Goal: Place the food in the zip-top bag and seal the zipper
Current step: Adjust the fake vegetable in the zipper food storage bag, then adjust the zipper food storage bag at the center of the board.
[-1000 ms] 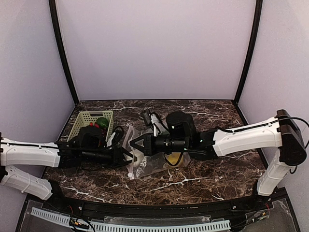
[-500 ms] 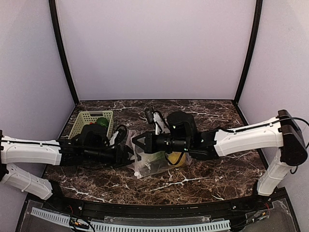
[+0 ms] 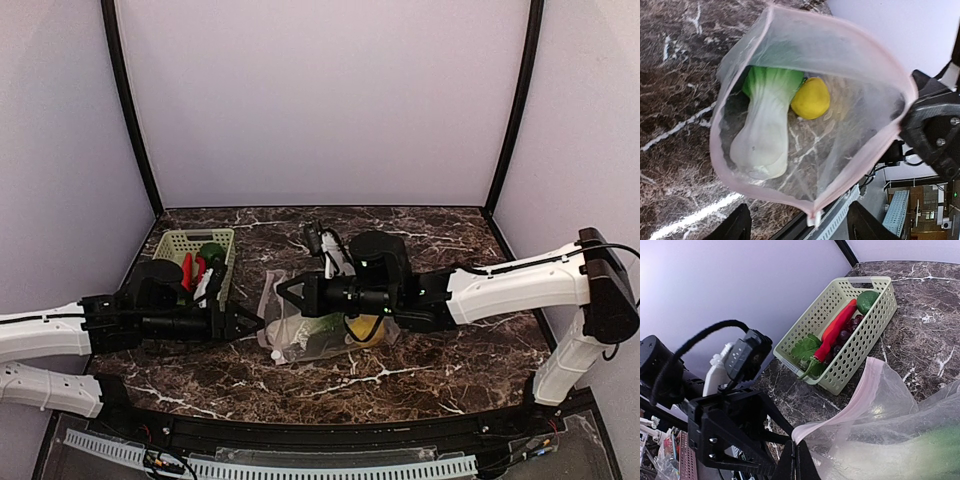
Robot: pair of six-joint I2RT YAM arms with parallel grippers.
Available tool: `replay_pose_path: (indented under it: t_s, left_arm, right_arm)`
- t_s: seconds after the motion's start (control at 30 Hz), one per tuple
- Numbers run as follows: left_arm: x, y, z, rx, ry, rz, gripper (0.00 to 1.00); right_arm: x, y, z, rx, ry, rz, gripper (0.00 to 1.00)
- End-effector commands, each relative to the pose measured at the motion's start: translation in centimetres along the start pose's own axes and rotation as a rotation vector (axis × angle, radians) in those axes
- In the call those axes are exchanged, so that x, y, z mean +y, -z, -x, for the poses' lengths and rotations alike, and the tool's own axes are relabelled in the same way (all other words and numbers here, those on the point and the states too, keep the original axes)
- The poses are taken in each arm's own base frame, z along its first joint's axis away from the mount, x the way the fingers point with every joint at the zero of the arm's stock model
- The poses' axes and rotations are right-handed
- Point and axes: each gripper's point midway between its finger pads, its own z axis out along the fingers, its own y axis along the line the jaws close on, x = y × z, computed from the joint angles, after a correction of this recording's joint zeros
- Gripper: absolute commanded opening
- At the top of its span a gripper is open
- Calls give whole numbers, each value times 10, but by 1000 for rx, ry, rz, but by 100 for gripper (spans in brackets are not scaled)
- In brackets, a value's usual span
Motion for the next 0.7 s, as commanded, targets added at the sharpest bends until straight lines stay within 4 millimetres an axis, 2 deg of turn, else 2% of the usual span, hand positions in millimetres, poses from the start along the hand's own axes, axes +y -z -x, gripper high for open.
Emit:
replay_pose_path:
  t_s: [0.0,0.2,0.3,0.67]
  left_arm:
    - [38,-6,-20,33,63,95,64]
    - [51,-16,-20,10,116,75,58]
    - [50,-20,-16,0,120,62,53]
    - [68,-33,-9,-9,144,102,40]
  right_arm:
    - [11,8,14,-51,4,28,0]
    - [14,10,15,-54,4,39,0]
    - [15,11,15,-56,5,42,0]
    - [17,13,18,-64,11,51,0]
